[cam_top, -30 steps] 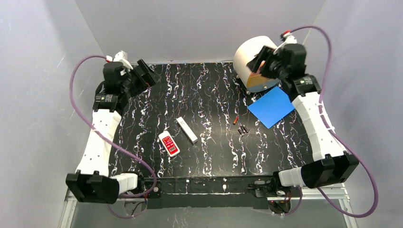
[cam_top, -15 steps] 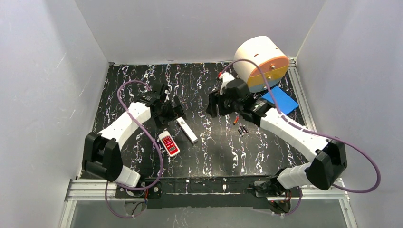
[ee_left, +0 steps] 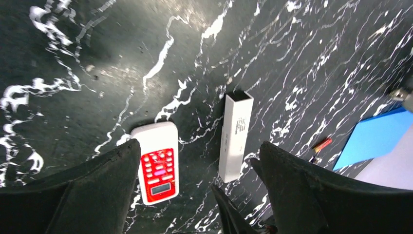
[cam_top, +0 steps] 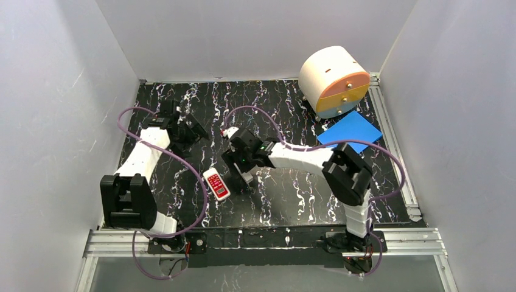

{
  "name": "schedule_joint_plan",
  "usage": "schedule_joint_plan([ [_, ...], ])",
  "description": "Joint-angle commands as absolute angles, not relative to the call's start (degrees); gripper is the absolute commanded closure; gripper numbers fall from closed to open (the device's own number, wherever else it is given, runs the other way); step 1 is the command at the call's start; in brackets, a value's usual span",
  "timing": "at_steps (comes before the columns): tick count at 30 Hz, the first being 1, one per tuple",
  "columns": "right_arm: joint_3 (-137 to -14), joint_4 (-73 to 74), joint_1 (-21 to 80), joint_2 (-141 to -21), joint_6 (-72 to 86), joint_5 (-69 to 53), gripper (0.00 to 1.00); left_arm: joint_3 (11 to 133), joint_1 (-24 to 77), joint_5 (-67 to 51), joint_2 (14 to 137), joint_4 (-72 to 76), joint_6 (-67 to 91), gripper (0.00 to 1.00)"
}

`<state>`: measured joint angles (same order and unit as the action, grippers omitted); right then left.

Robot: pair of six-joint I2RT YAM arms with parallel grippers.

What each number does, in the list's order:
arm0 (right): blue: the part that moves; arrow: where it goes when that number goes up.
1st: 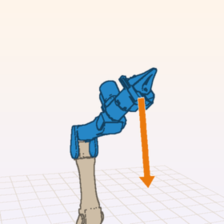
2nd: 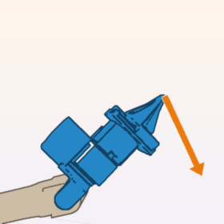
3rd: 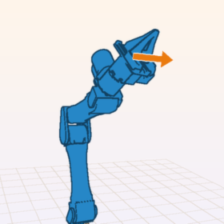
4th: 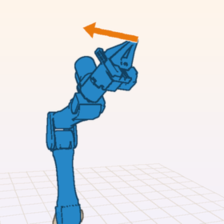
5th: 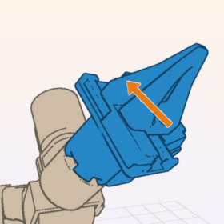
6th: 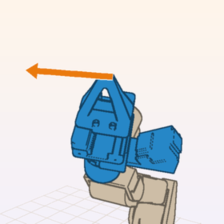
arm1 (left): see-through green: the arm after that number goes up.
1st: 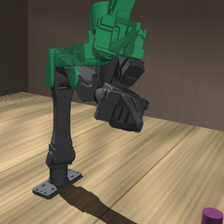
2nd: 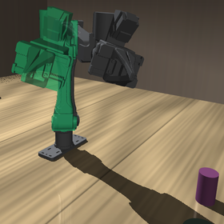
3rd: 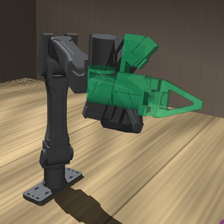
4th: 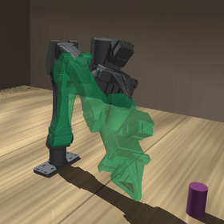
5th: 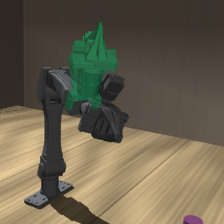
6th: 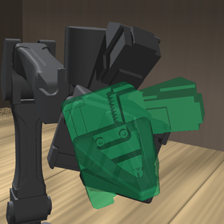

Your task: Load the batteries into the remote control

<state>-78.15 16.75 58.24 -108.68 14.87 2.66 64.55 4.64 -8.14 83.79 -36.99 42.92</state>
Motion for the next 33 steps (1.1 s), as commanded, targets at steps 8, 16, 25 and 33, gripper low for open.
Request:
schedule_joint_plan([
  [8, -88.57, 21.95, 59.97, -118.12, 15.61, 11.72, 0.34, 64.61, -3.15, -12.06, 79.28, -37.83, 39.30, 0.10],
  [16, -89.52, 22.87, 60.29, -119.15, 13.46, 15.90, 0.38, 63.24, -5.57, -14.35, 79.41, -37.38, 38.25, 0.10],
  [25, -88.90, 23.81, 60.40, -119.84, 7.78, 16.85, 0.59, 62.57, -6.15, -19.60, 80.61, -33.59, 36.38, 0.11],
  [33, -88.53, 24.13, 56.13, -116.90, 3.93, 5.02, 0.75, 62.36, -6.15, -28.23, 81.81, -28.05, 27.88, 0.11],
])
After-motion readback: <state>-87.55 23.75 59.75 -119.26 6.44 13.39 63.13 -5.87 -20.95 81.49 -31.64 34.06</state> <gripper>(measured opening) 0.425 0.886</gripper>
